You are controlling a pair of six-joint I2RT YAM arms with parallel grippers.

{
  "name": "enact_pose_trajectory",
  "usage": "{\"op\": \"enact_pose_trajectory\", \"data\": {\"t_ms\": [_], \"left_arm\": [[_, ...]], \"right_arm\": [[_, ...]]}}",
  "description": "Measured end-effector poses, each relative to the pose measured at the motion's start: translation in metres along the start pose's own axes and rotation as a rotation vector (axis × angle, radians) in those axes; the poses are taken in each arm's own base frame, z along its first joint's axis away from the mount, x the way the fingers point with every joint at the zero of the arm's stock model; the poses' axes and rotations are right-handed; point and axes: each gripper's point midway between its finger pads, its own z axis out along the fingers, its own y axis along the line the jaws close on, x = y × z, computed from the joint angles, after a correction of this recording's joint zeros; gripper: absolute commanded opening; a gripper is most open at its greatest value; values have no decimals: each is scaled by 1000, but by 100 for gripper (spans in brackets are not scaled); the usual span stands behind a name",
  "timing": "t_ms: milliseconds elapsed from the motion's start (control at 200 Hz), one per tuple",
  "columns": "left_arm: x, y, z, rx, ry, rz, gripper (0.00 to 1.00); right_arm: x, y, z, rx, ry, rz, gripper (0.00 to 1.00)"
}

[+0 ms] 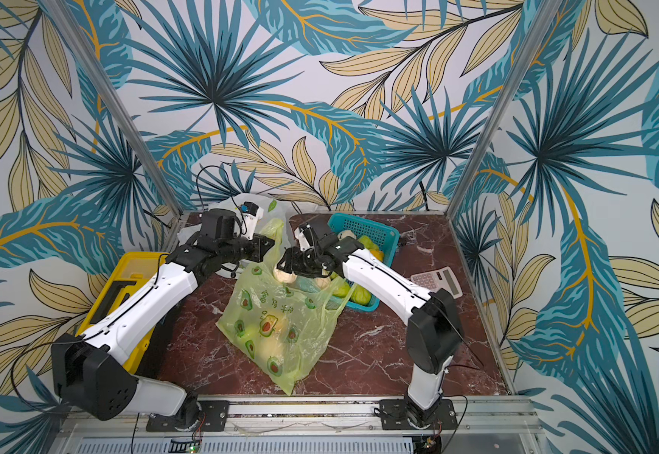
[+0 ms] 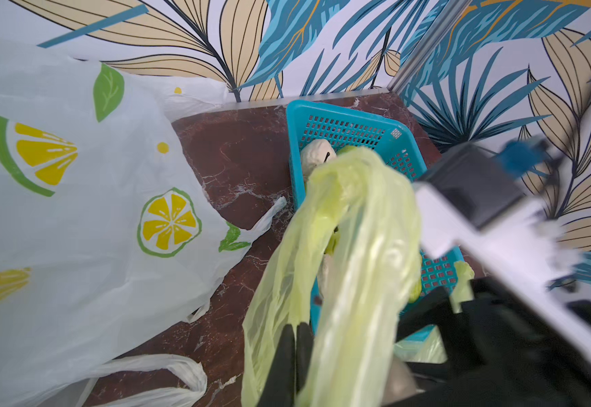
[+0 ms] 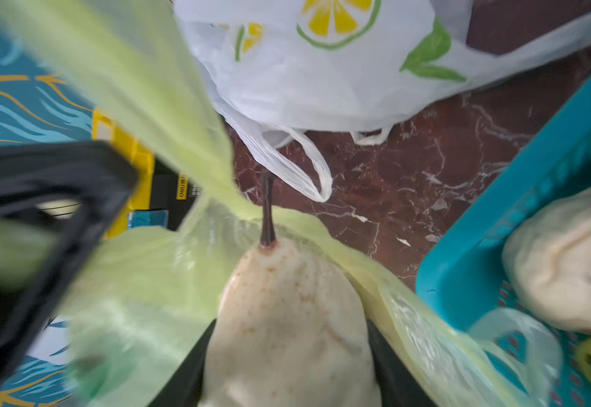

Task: Place the pears into plastic bags & tie knots
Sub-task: Place the pear in the plastic bag.

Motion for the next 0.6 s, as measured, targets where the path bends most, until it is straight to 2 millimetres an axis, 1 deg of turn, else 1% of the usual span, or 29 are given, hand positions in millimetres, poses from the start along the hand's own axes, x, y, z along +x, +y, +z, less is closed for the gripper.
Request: {"op": "enact_pose_trajectory", "data": {"t_ms": [65, 90, 125, 160, 225, 265, 330, 390, 416, 426, 476, 521, 566, 601], "left_arm": [[0, 0, 0, 1, 1, 0, 6], [0, 0, 0, 1, 1, 1, 6], [0, 0, 0, 0, 0, 1, 6], [0, 0, 0, 0, 0, 1, 6], [0, 0, 0, 0, 0, 1, 6], [0, 0, 0, 0, 0, 1, 6], [0, 0, 0, -1, 0, 2, 6], [-1, 1, 0, -6, -3, 3, 6], [-1, 1, 0, -7, -3, 4, 6], [-1, 2, 0, -9, -4, 5, 6], [-2, 4, -1, -13, -6, 4, 6], [-2, 5, -1, -17, -8, 5, 6], [-1, 6, -3, -20, -11, 4, 6], [-1, 8, -5, -24, -15, 3, 6]], "right_arm": [[8, -12, 15, 37, 44, 18, 72], [11, -16, 18, 50, 60, 18, 78], [13, -18, 18, 62, 75, 13, 84], [15, -19, 15, 75, 89, 8, 86], [13, -15, 1, 78, 88, -10, 87], [11, -12, -10, 76, 77, -21, 87], [6, -11, -38, 84, 39, -30, 86], [-4, -18, -71, 96, -27, -25, 84], [-10, -25, -86, 109, -65, -17, 83], [-11, -26, -90, 112, -74, -15, 82], [-22, -44, -118, 149, -148, 14, 81], [-30, -65, -135, 194, -203, 48, 80], [-34, -89, -144, 248, -234, 84, 80], [-34, -108, -144, 294, -239, 112, 80]]}}
